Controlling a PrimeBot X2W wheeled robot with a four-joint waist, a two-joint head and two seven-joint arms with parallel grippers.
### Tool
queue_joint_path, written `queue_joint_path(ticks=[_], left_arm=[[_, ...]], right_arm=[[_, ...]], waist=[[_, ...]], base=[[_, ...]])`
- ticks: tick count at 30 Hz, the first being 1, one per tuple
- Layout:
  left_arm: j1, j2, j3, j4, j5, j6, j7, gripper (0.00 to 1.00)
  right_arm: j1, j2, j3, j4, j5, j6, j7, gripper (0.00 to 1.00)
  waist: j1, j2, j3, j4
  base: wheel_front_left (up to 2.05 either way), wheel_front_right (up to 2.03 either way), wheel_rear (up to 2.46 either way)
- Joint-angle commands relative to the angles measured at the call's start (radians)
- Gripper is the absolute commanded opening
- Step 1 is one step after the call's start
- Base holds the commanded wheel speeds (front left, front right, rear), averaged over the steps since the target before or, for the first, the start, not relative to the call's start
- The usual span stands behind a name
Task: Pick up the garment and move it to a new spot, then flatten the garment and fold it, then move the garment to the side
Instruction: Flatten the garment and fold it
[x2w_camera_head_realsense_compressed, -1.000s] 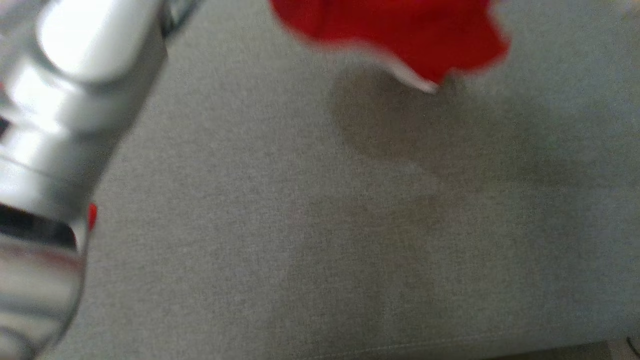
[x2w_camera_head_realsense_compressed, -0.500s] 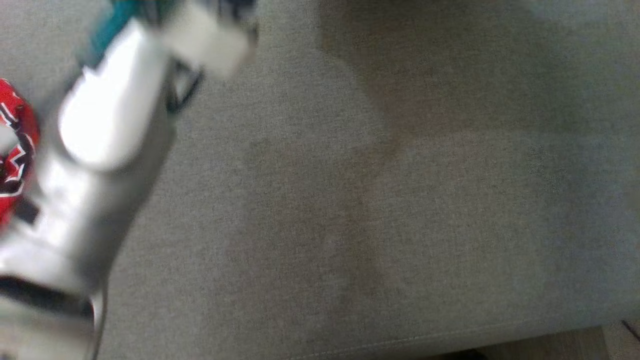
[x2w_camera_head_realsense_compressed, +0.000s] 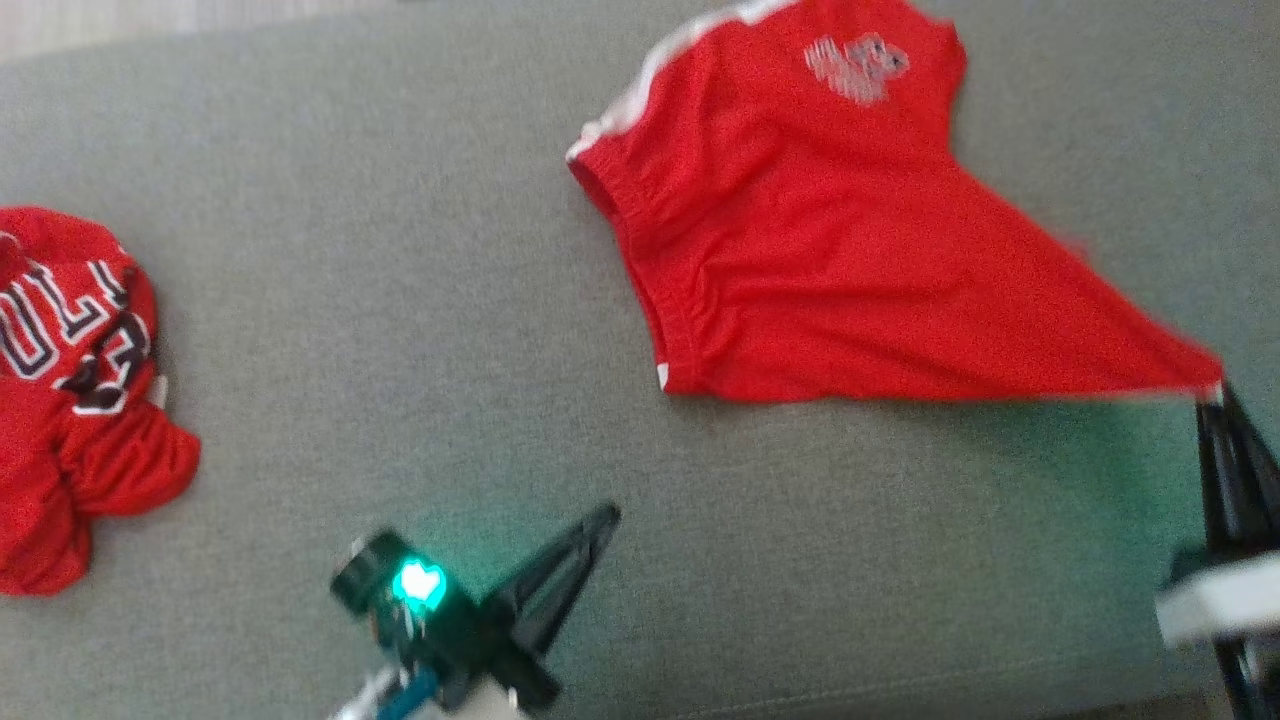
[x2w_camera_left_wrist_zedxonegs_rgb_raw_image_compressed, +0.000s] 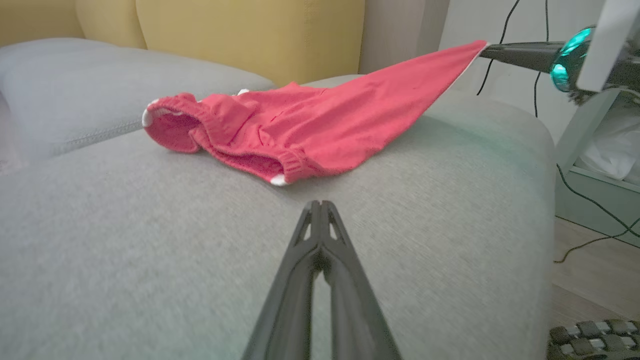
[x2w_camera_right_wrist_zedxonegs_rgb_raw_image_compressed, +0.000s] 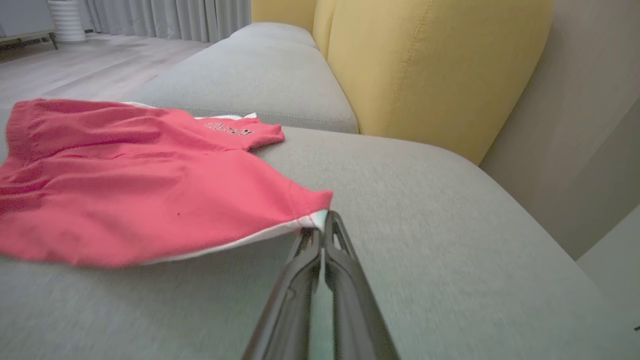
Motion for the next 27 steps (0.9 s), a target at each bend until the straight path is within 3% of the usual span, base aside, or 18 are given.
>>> queue_joint_path(ticks=[1, 6, 11, 12, 13, 14, 21, 27], left_arm=[[0.009, 0.024, 0.035, -0.060, 0.011, 0.019, -0.002, 0.00], [0.092, 0.017, 0.045, -0.122, 0.023, 0.033, -0.002, 0.00], [0.050, -0.015, 0.043, -0.107, 0.044, 0.022, -0.002, 0.00], [0.034, -0.027, 0.040, -0.088, 0.045, 0.019, -0.002, 0.26], [0.014, -0.039, 0.030, -0.062, 0.045, 0.013, -0.002, 0.73], [-0.009, -0.051, 0.017, -0.033, 0.050, 0.008, -0.002, 1.00], [-0.210, -0.137, -0.071, 0.216, 0.112, -0.011, -0.002, 1.00], [-0.334, -0.187, -0.135, 0.432, 0.085, -0.019, -0.002, 1.00]], right_arm=[[0.057, -0.026, -0.008, -0.097, 0.015, 0.007, 0.018, 0.00], [0.223, -0.016, -0.084, -0.273, 0.041, 0.007, 0.100, 0.00], [0.253, -0.013, -0.095, -0.324, 0.044, 0.007, 0.138, 0.00], [0.253, -0.016, -0.093, -0.327, 0.041, 0.007, 0.143, 0.00], [0.251, -0.020, -0.088, -0.329, 0.038, 0.007, 0.146, 0.00], [0.245, -0.022, -0.085, -0.330, 0.038, 0.007, 0.147, 0.00], [0.171, -0.030, -0.042, -0.317, 0.037, 0.007, 0.141, 0.00], [0.108, -0.037, -0.010, -0.291, 0.047, 0.007, 0.128, 0.00]], waist=[[0.0002, -0.0001, -0.051, 0.003], [0.0002, -0.0001, -0.096, 0.014], [0.0002, -0.0001, -0.104, 0.021], [0.0002, -0.0001, -0.100, 0.022], [0.0002, -0.0001, -0.096, 0.020], [0.0002, -0.0001, -0.088, 0.018], [0.0002, -0.0001, -0.012, -0.013], [0.0002, -0.0001, 0.031, -0.050]], base=[[0.00, 0.00, 0.00], [0.00, 0.00, 0.00], [0.00, 0.00, 0.00], [0.00, 0.00, 0.00], [0.00, 0.00, 0.00], [0.00, 0.00, 0.00], [0.00, 0.00, 0.00], [0.00, 0.00, 0.00]])
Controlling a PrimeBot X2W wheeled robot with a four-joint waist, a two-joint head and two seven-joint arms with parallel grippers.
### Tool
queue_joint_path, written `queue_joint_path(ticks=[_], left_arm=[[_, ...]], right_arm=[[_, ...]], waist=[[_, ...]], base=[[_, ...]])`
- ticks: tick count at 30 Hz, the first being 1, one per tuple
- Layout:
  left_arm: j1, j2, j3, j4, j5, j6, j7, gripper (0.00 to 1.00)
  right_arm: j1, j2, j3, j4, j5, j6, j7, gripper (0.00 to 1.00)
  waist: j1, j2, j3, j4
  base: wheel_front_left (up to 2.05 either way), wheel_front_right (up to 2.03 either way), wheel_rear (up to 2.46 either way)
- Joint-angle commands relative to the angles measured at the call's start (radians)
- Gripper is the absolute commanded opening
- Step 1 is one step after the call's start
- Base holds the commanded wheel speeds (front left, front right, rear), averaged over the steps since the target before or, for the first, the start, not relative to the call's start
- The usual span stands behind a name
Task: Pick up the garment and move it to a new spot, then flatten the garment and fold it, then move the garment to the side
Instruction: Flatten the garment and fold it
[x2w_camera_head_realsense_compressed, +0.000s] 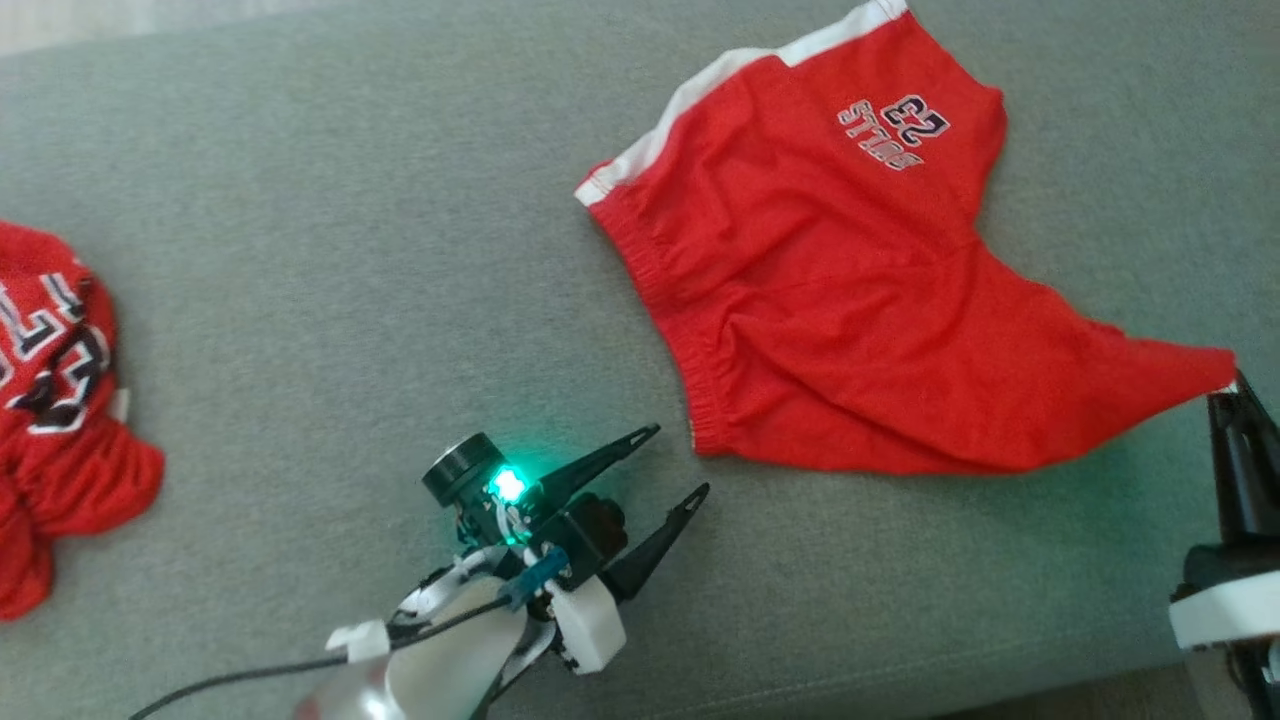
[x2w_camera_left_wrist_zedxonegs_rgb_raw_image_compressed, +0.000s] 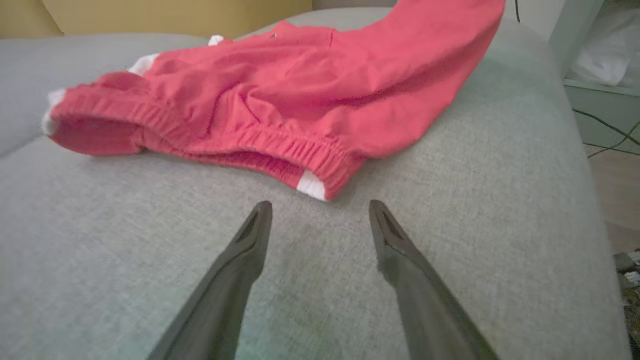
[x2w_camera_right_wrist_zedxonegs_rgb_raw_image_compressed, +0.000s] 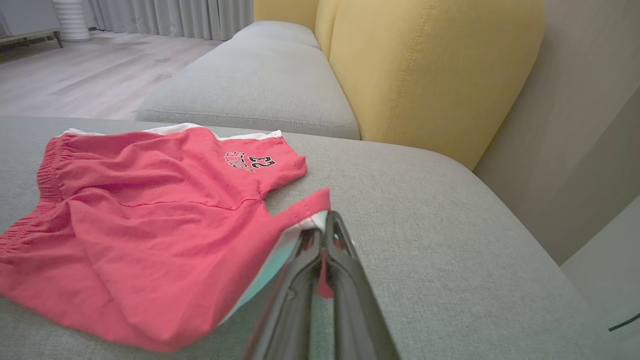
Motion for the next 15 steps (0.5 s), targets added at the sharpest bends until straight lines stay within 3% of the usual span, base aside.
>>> queue_joint_path(ticks=[1, 3, 4, 5, 8, 9, 10, 15], left_arm=[[-0.051, -0.010, -0.012, 0.010, -0.030, -0.005, -0.002, 1.00], [-0.083, -0.015, -0.052, 0.019, -0.065, -0.005, -0.002, 1.00], [-0.095, -0.015, -0.071, 0.017, -0.083, -0.005, -0.002, 0.86], [-0.104, -0.013, -0.092, 0.014, -0.102, -0.005, -0.002, 0.57], [-0.131, -0.001, -0.135, -0.006, -0.149, -0.005, -0.002, 0.27], [-0.140, 0.005, -0.146, -0.009, -0.158, -0.005, -0.002, 0.09], [-0.148, 0.009, -0.155, -0.011, -0.165, -0.006, -0.002, 0.00], [-0.153, 0.034, -0.204, -0.039, -0.214, -0.006, -0.002, 0.00]], right_arm=[[-0.019, -0.035, 0.017, -0.018, 0.005, 0.007, -0.012, 0.00], [-0.028, -0.036, 0.019, -0.010, 0.000, 0.007, -0.017, 0.00], [-0.030, -0.035, 0.019, -0.006, -0.001, 0.007, -0.020, 0.00], [-0.032, -0.034, 0.018, -0.002, -0.002, 0.007, -0.023, 0.00], [-0.035, -0.031, 0.018, 0.011, -0.009, 0.007, -0.031, 0.00], [-0.037, -0.032, 0.018, 0.018, -0.009, 0.007, -0.035, 0.00], [-0.039, -0.034, 0.019, 0.025, -0.008, 0.007, -0.040, 0.00], [-0.053, -0.025, 0.030, 0.040, -0.011, 0.007, -0.047, 0.00]], waist=[[-0.0001, -0.0001, 0.020, -0.022], [-0.0001, -0.0001, 0.025, -0.030], [-0.0001, -0.0001, 0.027, -0.033], [-0.0001, -0.0001, 0.029, -0.035], [-0.0001, -0.0001, 0.033, -0.040], [-0.0001, -0.0001, 0.035, -0.041], [-0.0001, -0.0001, 0.036, -0.042], [-0.0001, -0.0001, 0.025, -0.048]], base=[[0.00, 0.00, 0.00], [0.00, 0.00, 0.00], [0.00, 0.00, 0.00], [0.00, 0.00, 0.00], [0.00, 0.00, 0.00], [0.00, 0.00, 0.00], [0.00, 0.00, 0.00], [0.00, 0.00, 0.00]])
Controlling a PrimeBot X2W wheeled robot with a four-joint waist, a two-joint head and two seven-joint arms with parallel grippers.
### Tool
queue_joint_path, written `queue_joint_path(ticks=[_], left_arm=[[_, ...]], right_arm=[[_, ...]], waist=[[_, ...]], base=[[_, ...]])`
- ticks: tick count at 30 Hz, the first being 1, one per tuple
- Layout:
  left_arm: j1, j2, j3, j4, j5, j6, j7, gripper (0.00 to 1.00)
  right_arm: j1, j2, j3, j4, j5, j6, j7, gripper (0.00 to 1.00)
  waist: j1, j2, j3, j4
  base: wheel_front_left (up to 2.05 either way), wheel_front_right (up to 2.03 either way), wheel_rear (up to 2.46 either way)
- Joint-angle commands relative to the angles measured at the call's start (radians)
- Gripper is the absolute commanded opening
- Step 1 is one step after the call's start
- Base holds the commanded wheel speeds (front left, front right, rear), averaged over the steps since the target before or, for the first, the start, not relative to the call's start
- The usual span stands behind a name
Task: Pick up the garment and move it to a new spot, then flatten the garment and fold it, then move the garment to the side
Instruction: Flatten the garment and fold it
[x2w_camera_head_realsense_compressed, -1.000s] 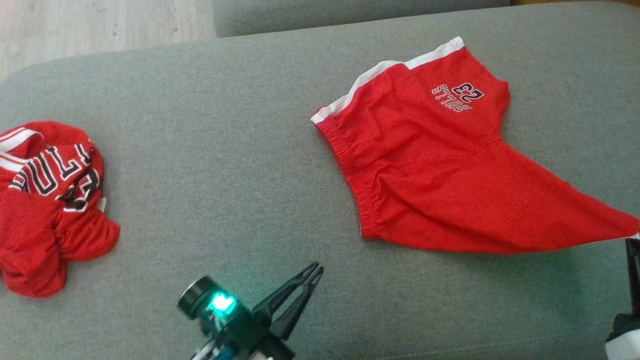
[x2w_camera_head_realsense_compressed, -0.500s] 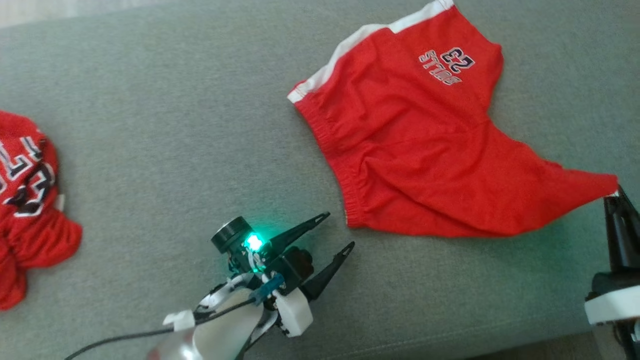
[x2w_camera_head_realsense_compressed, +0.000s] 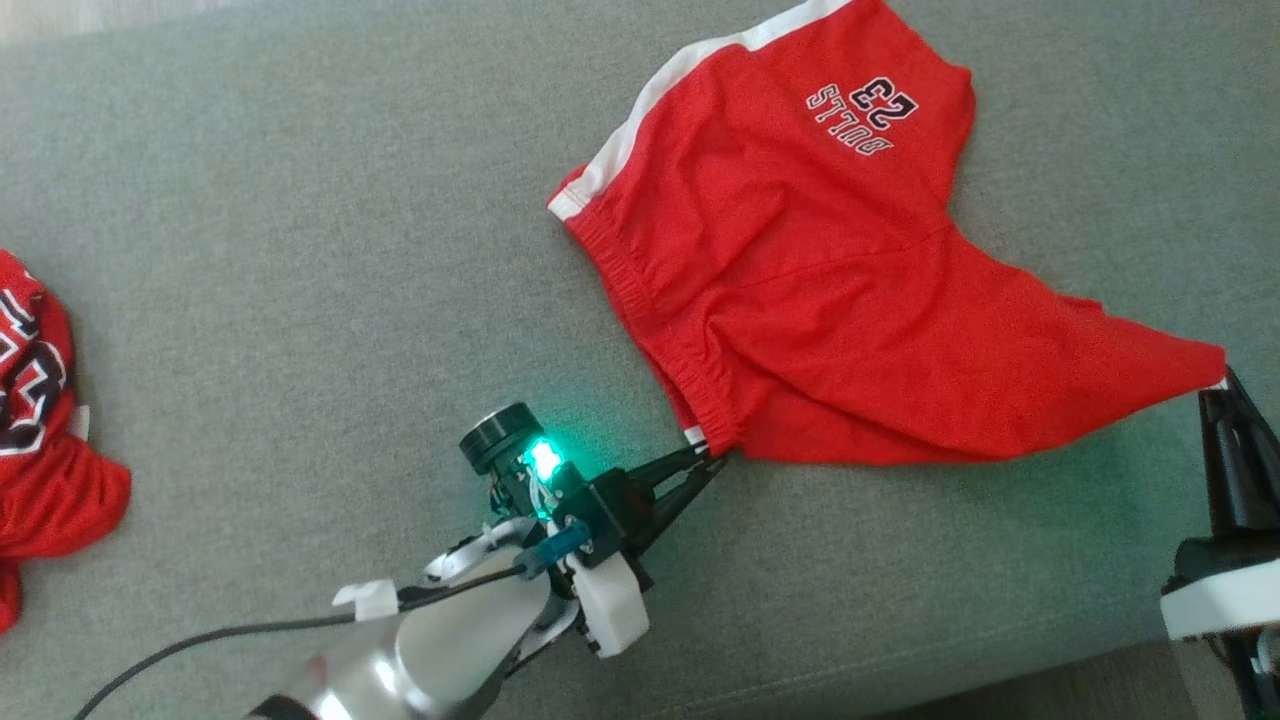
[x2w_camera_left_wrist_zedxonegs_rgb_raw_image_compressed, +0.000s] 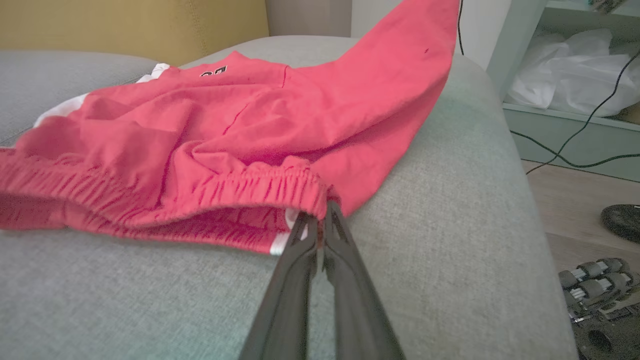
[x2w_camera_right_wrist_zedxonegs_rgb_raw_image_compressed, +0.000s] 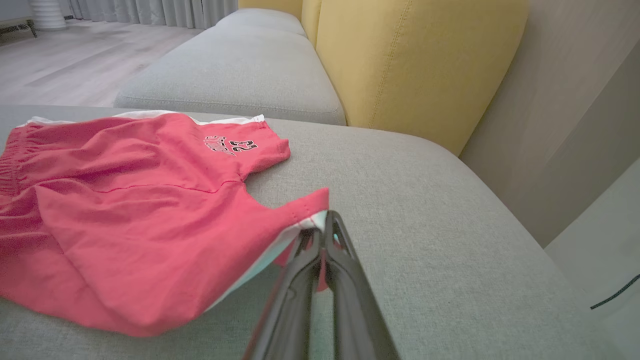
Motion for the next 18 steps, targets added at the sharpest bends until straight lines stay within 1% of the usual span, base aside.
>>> queue_joint_path(ticks=[1, 5, 9, 10, 13, 18], left_arm=[[-0.017, 0.028, 0.008, -0.048, -0.019, 0.002, -0.002, 0.00], [0.034, 0.091, 0.015, -0.140, -0.047, 0.002, -0.002, 0.00], [0.117, 0.160, 0.029, -0.259, -0.073, 0.002, -0.002, 0.00], [0.117, 0.160, 0.029, -0.259, -0.073, 0.002, -0.002, 0.00], [0.179, 0.210, 0.032, -0.353, -0.099, 0.007, 0.005, 0.00], [0.262, 0.273, 0.059, -0.546, -0.183, 0.038, 0.072, 0.00]], right_arm=[[-0.022, -0.025, 0.013, -0.023, 0.000, 0.007, -0.014, 0.00], [0.001, -0.030, -0.001, -0.018, 0.018, 0.007, -0.007, 0.00], [0.065, -0.055, -0.036, -0.039, 0.039, 0.007, 0.017, 0.00], [0.065, -0.055, -0.036, -0.039, 0.039, 0.007, 0.017, 0.00], [0.117, -0.073, -0.057, -0.075, 0.051, 0.007, 0.043, 0.00], [0.195, -0.094, -0.101, -0.166, 0.072, 0.007, 0.100, 0.00]], waist=[[-0.0001, 0.0000, -0.013, -0.002], [-0.0001, 0.0000, -0.047, 0.005], [-0.0001, 0.0000, -0.091, 0.027], [-0.0001, 0.0000, -0.091, 0.027], [-0.0001, 0.0000, -0.127, 0.036], [-0.0001, 0.0000, -0.173, 0.050]], base=[[0.00, 0.00, 0.00], [0.00, 0.00, 0.00], [0.00, 0.00, 0.00], [0.00, 0.00, 0.00], [0.00, 0.00, 0.00], [0.00, 0.00, 0.00]])
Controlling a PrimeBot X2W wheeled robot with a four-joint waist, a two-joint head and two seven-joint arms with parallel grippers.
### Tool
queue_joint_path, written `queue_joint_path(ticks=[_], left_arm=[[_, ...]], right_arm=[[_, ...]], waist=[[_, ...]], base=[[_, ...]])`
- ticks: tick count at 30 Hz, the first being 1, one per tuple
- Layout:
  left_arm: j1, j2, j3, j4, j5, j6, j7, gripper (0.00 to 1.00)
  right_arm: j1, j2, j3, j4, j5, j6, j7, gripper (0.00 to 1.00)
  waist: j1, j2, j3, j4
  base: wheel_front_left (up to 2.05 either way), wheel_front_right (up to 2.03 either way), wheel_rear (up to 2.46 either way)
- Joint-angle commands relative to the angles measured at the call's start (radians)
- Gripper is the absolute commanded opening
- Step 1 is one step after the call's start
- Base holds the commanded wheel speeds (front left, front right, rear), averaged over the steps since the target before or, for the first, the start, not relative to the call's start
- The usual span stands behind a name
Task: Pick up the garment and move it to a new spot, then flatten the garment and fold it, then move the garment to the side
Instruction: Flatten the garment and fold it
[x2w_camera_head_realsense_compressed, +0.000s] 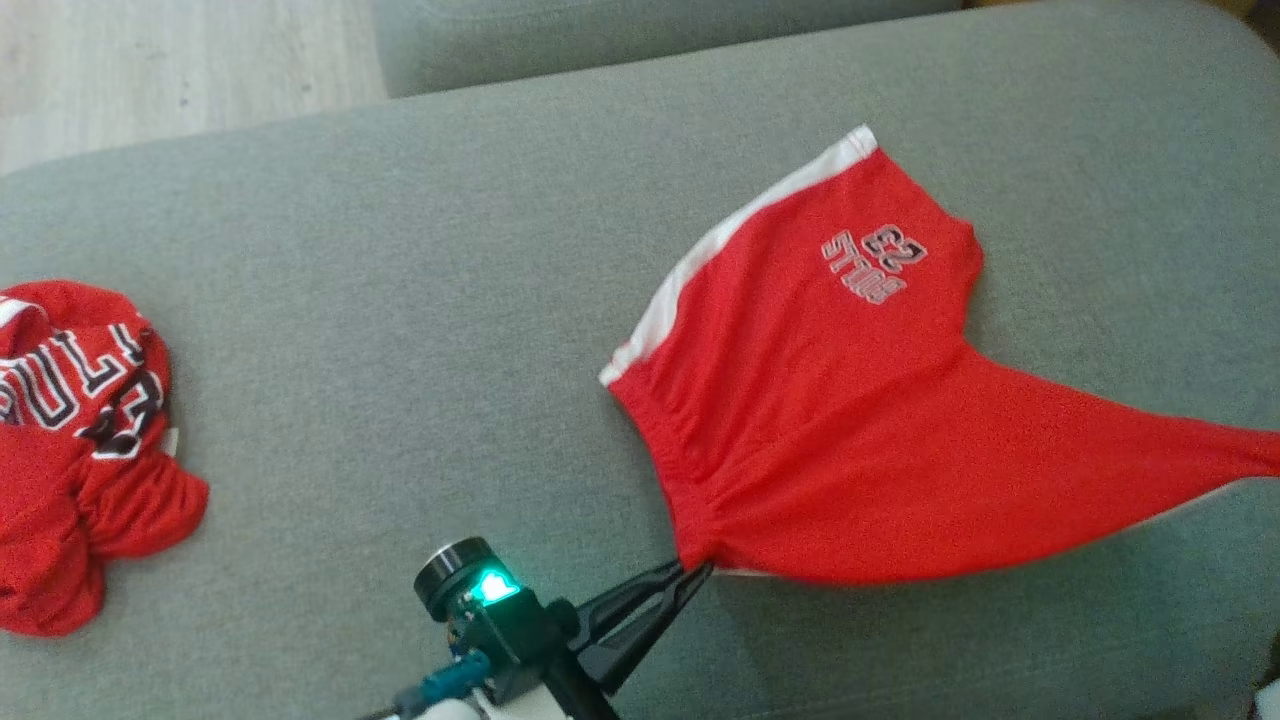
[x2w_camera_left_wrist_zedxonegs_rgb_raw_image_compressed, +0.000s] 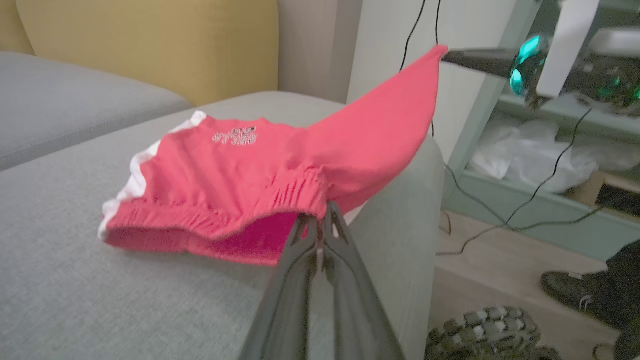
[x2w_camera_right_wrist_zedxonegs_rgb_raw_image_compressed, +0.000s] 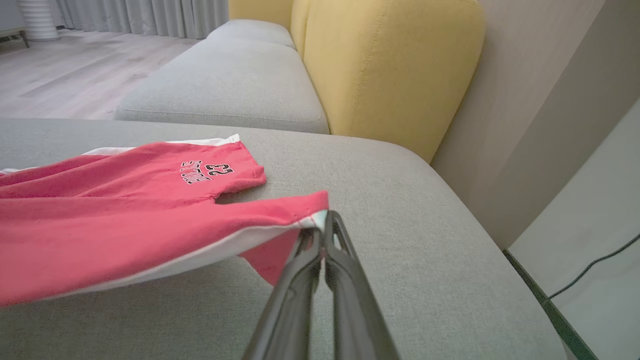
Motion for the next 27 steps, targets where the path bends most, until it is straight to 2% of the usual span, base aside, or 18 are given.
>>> queue_joint_path(ticks=[1, 6, 11, 17, 18, 27], left_arm=[[-0.015, 0.021, 0.051, -0.056, -0.022, 0.009, 0.005, 0.00], [0.007, 0.015, 0.098, -0.155, -0.122, 0.026, 0.033, 0.00], [-0.012, -0.059, 0.138, -0.112, -0.218, 0.024, 0.030, 0.00], [-0.084, -0.165, 0.181, 0.010, -0.320, 0.005, 0.031, 0.00], [-0.113, -0.192, 0.189, 0.053, -0.346, -0.002, 0.036, 0.00], [-0.228, -0.264, 0.225, 0.203, -0.387, -0.016, 0.018, 0.00]], right_arm=[[0.000, -0.051, -0.006, -0.048, 0.011, 0.007, 0.009, 0.00], [-0.019, -0.089, -0.035, -0.097, 0.040, 0.007, 0.075, 0.00], [-0.145, -0.114, -0.014, -0.042, 0.083, 0.007, 0.155, 0.00], [-0.338, -0.178, 0.082, 0.100, 0.088, 0.007, 0.207, 0.00], [-0.406, -0.192, 0.117, 0.152, 0.094, 0.007, 0.213, 0.00], [-0.681, -0.246, 0.283, 0.406, 0.128, 0.007, 0.204, 0.00]], waist=[[0.0001, -0.0001, -0.015, 0.011], [0.0001, -0.0001, -0.007, 0.022], [0.0001, -0.0001, 0.042, 0.047], [0.0001, -0.0001, 0.102, 0.097], [0.0001, -0.0001, 0.118, 0.114], [0.0001, -0.0001, 0.179, 0.168]], base=[[0.00, 0.00, 0.00], [0.00, 0.00, 0.00], [0.00, 0.00, 0.00], [0.00, 0.00, 0.00], [0.00, 0.00, 0.00], [0.00, 0.00, 0.00]])
